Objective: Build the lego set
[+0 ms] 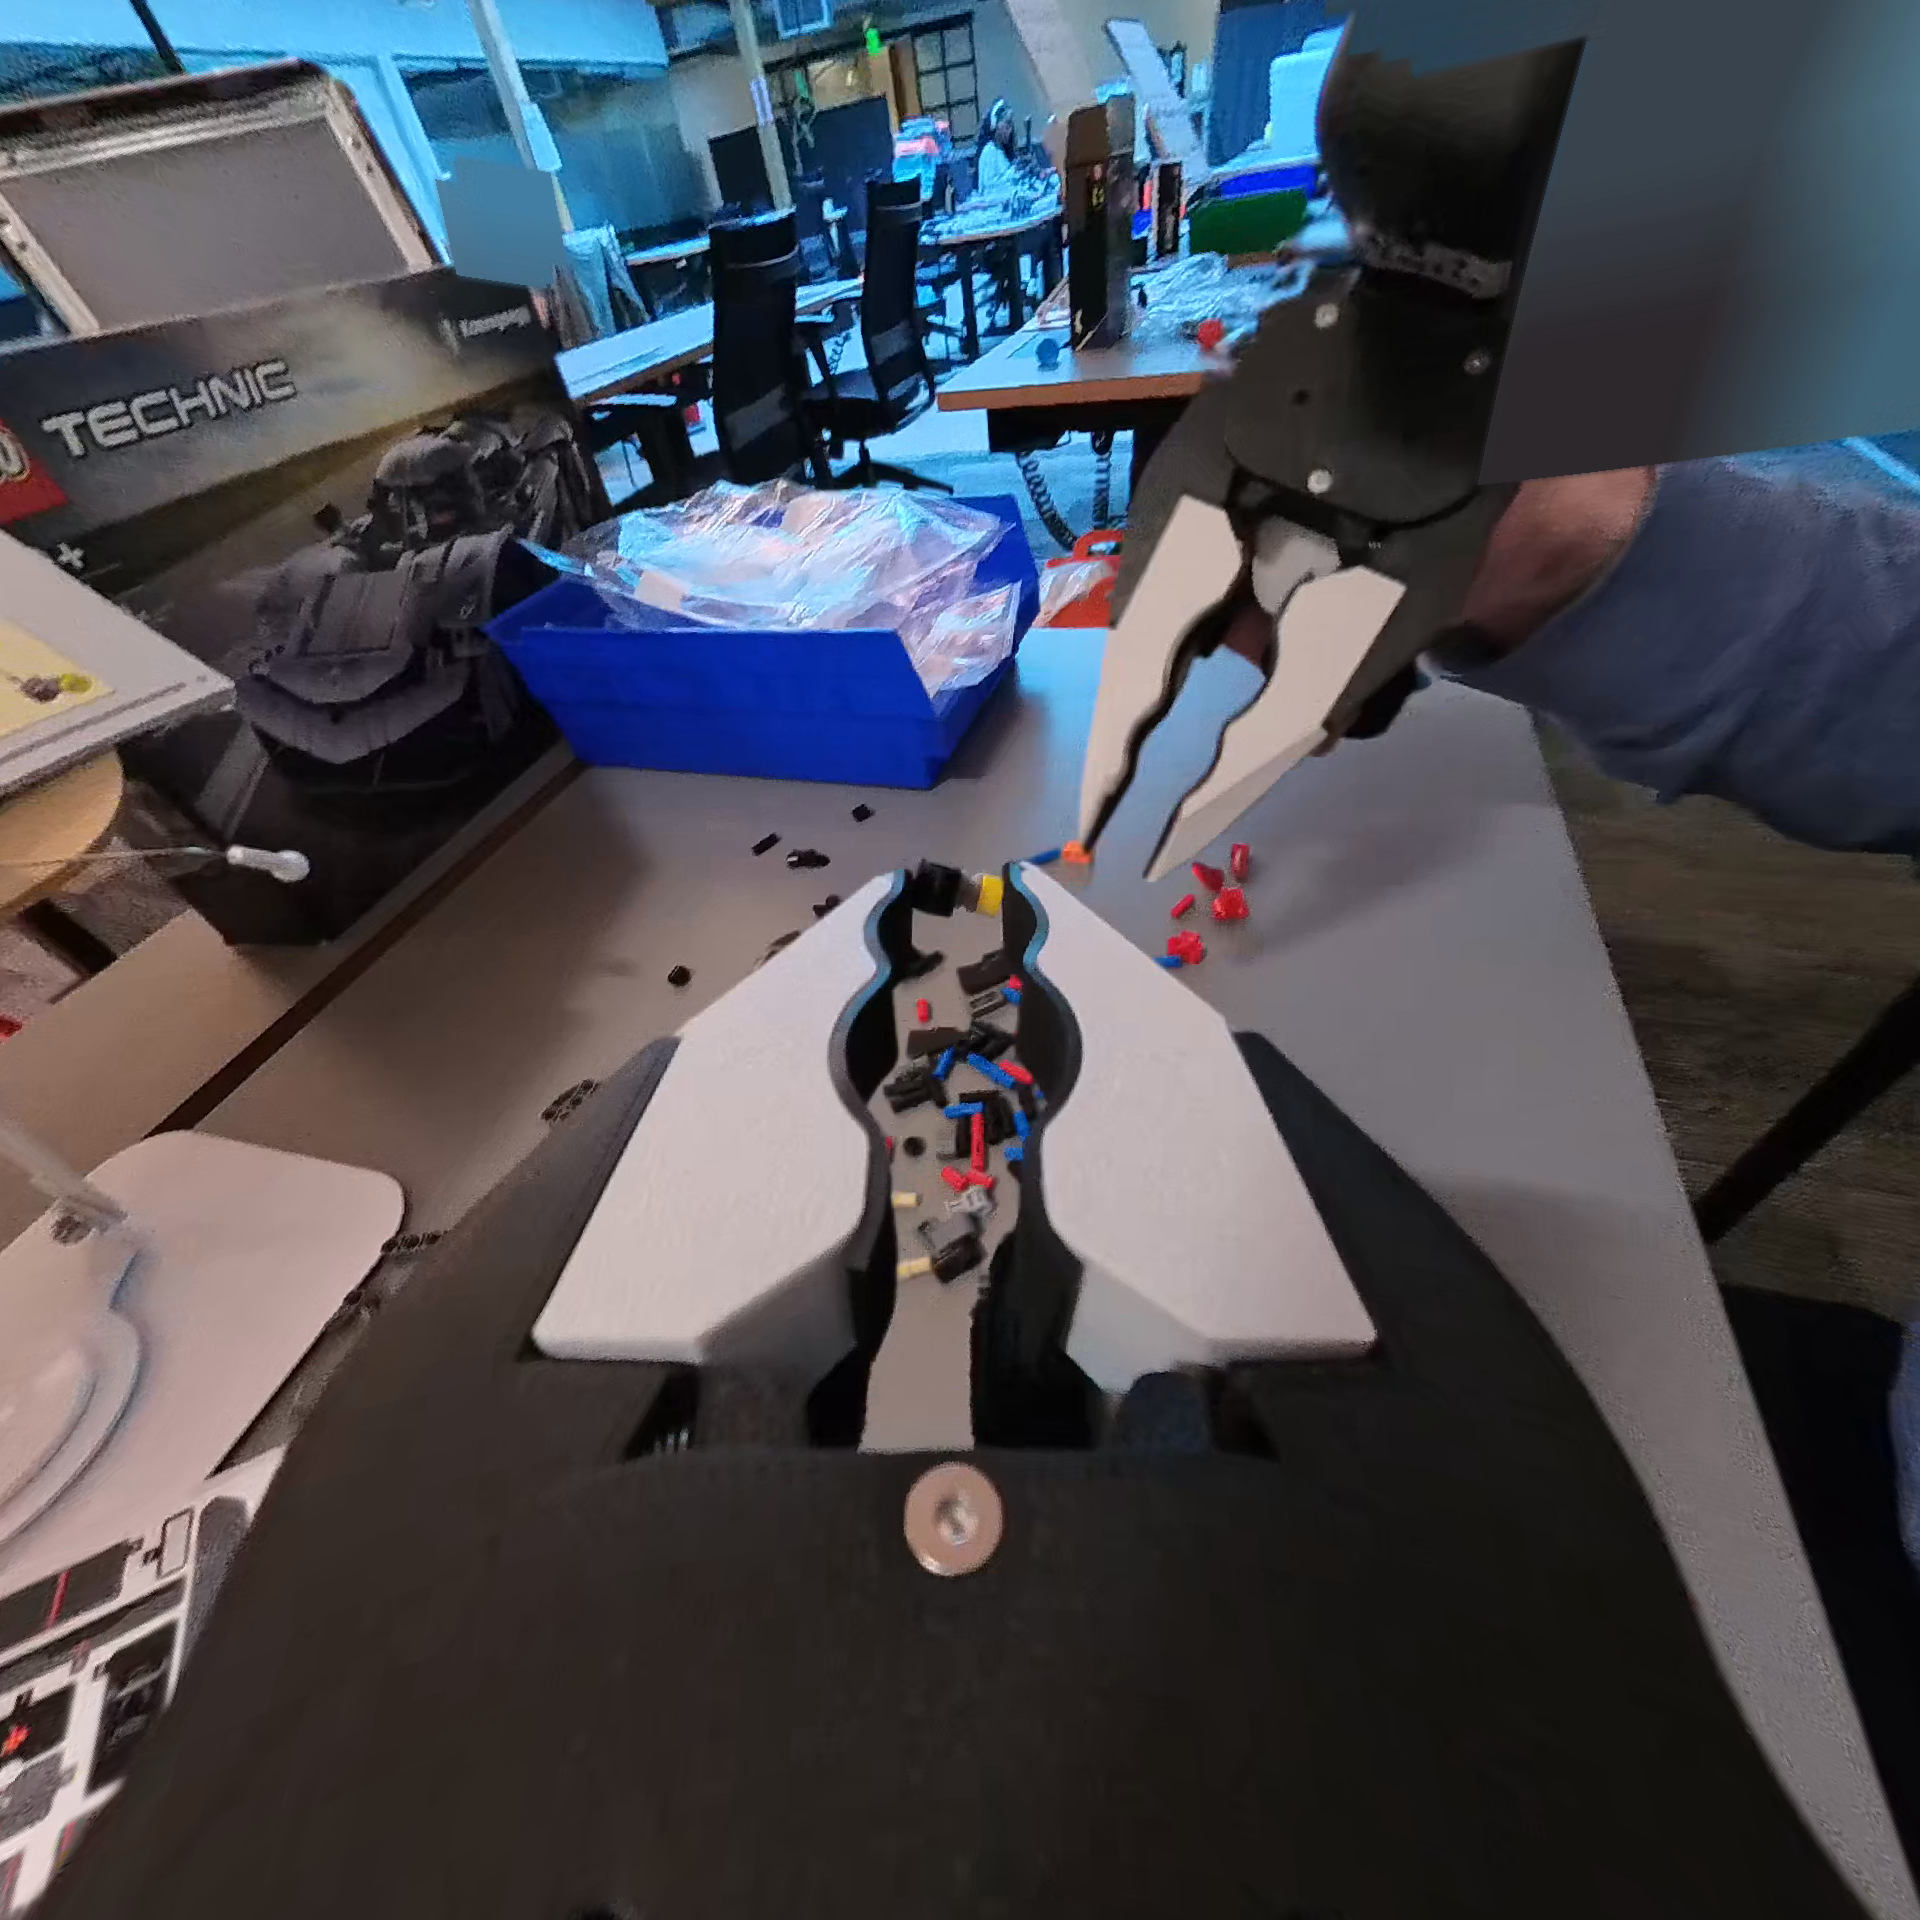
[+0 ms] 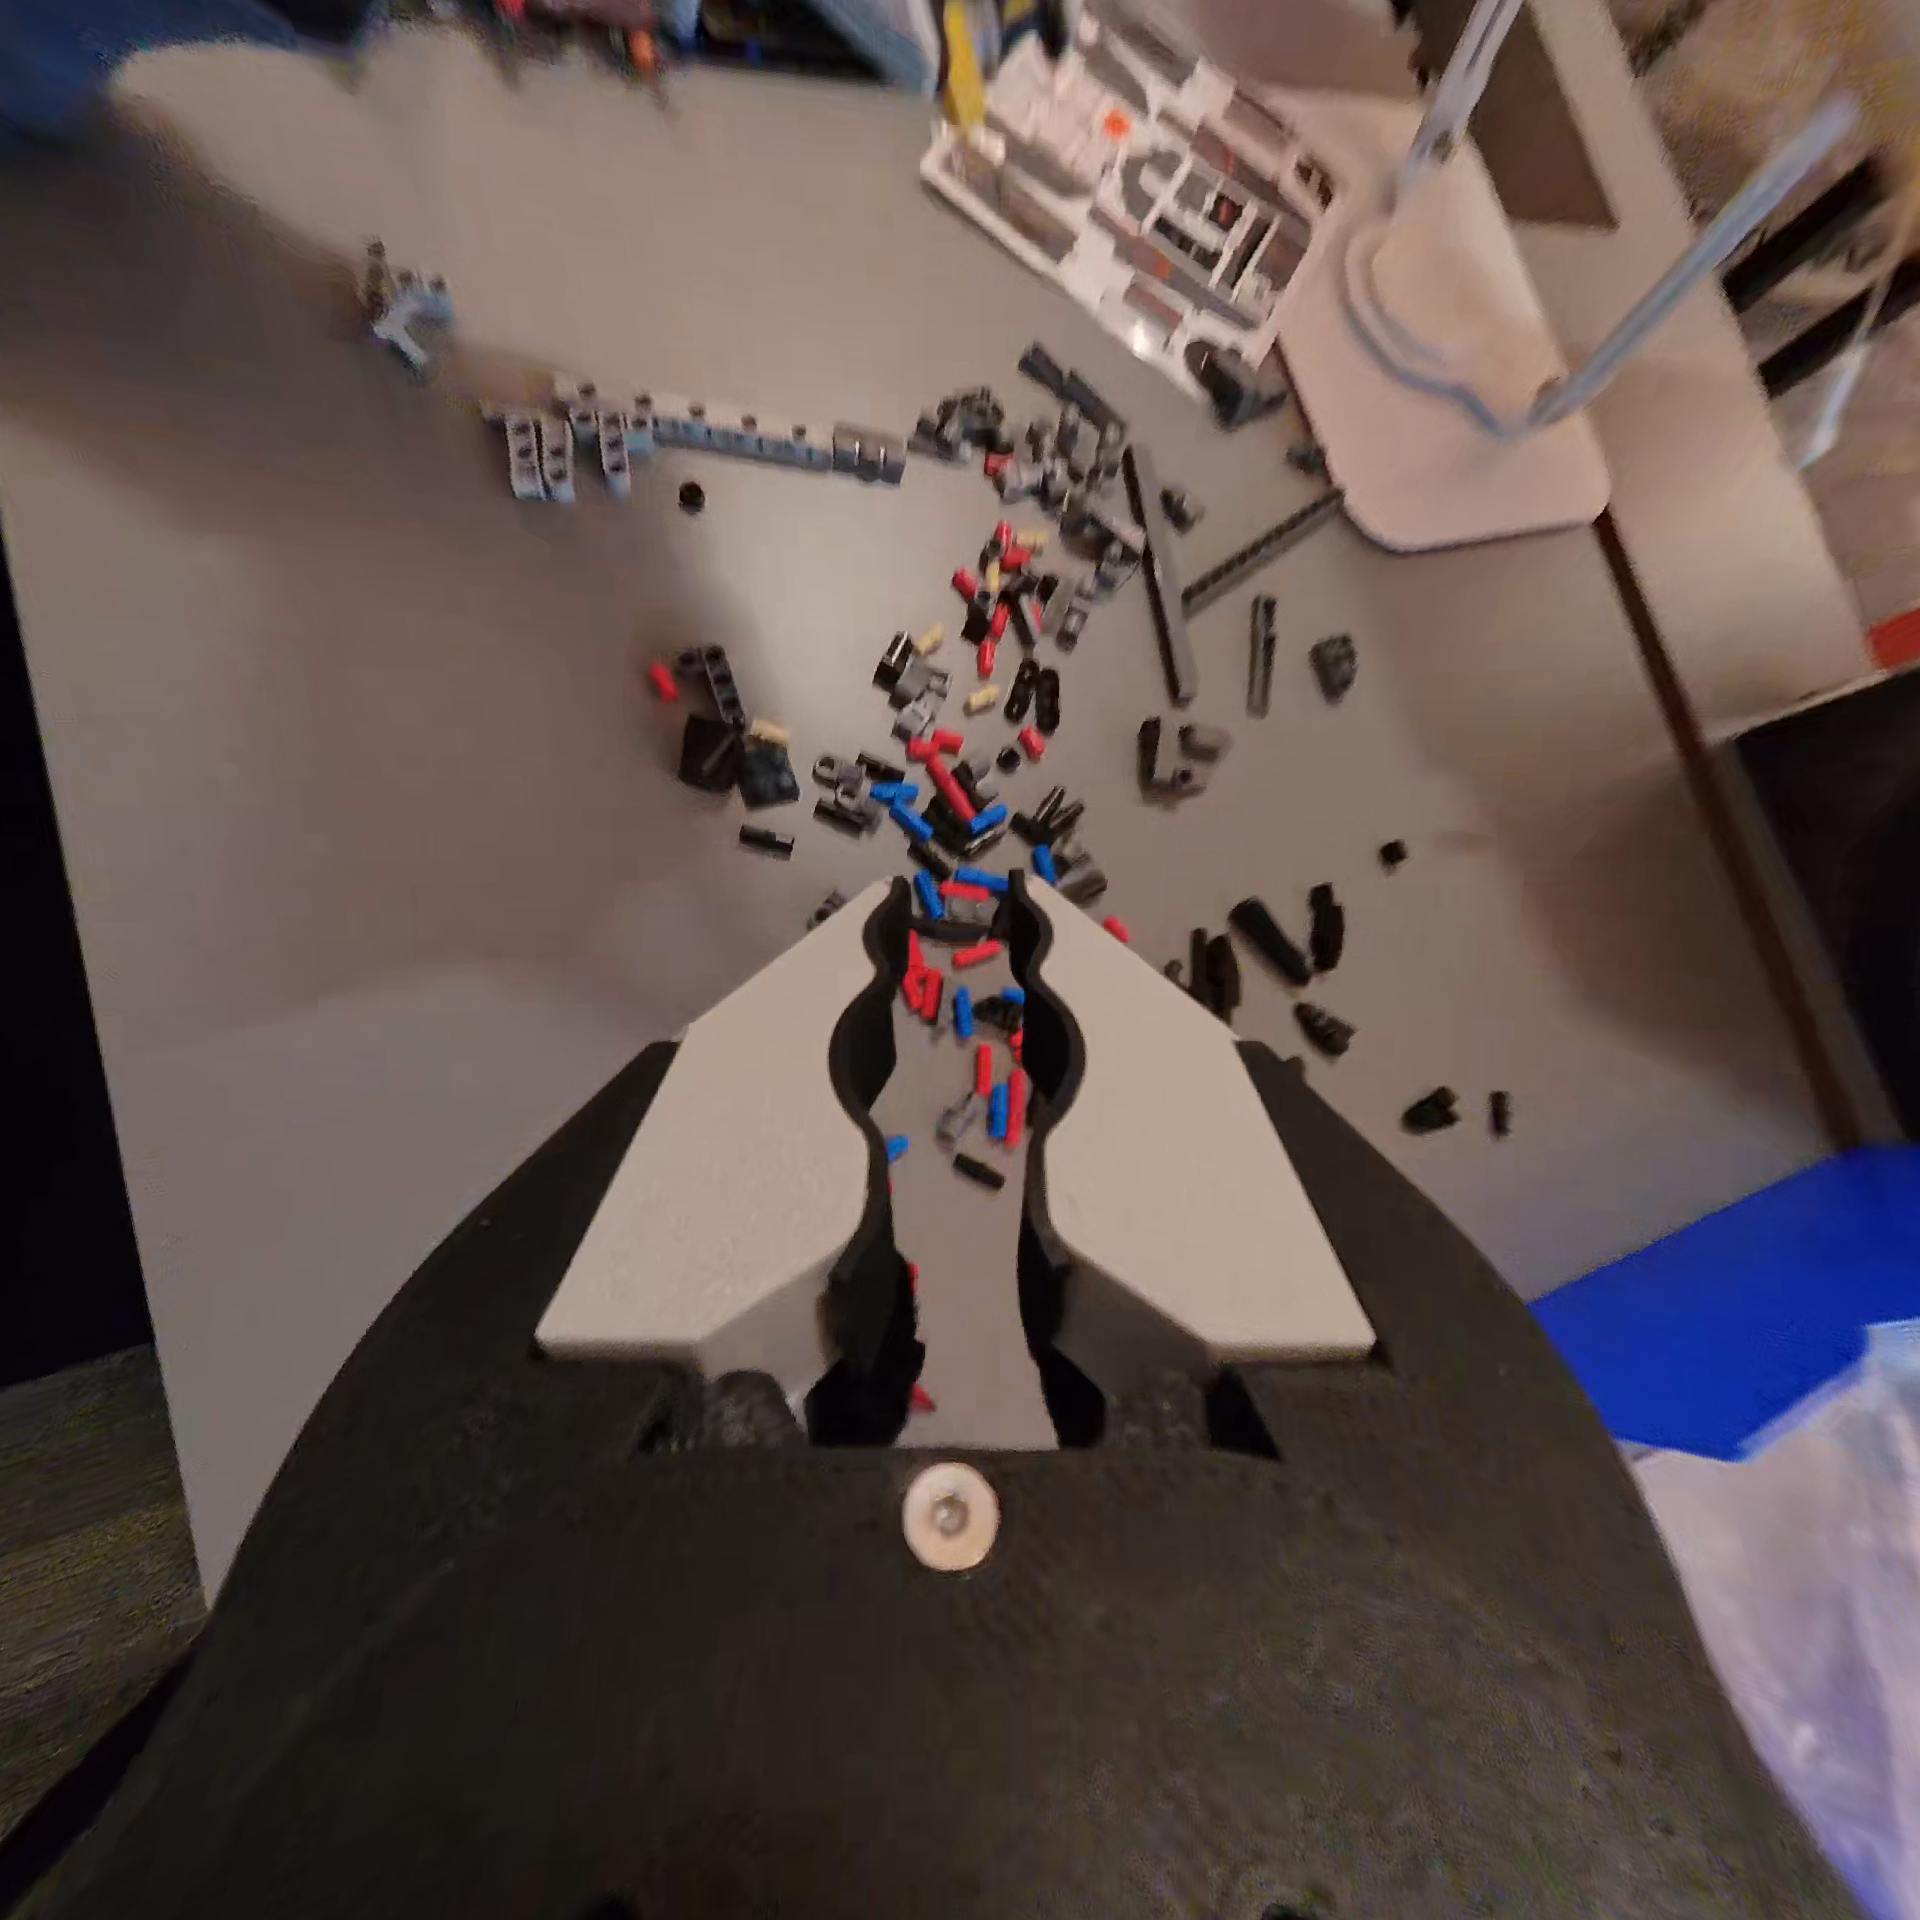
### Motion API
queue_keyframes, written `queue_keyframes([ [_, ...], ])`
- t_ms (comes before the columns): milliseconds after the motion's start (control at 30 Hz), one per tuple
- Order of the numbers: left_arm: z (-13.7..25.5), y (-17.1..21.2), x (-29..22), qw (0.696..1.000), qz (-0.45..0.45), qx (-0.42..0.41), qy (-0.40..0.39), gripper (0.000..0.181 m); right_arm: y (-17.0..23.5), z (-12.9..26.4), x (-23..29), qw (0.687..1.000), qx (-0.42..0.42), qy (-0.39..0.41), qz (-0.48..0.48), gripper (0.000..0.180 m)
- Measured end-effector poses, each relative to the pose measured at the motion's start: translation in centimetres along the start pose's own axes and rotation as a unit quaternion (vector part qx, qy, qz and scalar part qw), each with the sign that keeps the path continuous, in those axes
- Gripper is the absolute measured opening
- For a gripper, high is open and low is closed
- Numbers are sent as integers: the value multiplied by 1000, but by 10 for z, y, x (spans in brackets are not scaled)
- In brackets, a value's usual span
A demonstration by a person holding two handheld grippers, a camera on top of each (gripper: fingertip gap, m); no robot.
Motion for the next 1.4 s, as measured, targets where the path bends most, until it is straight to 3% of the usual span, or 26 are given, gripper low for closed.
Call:
queue_keyframes([
  [200,-3,15,8,1000,0,16,-9,15,42,-33,25,997,60,2,-39,16],
  [400,-4,18,17,1000,15,7,-7,15,40,-59,41,997,46,-12,-60,11],
  [700,-3,20,21,1000,23,2,-6,15,12,-67,61,995,17,-54,-77,12],
  [1400,-6,22,16,1000,24,4,3,15,11,-87,61,993,27,-4,-112,10],
])
Point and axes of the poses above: each gripper's, where its closed fingertips meet, z back along the fingers, y out of its underside, x = y × z across the jaws, the point moved 1 cm from there along z, back along the fingers, and after that the axes turned 15 degrees about z, right-handed, at the moved point
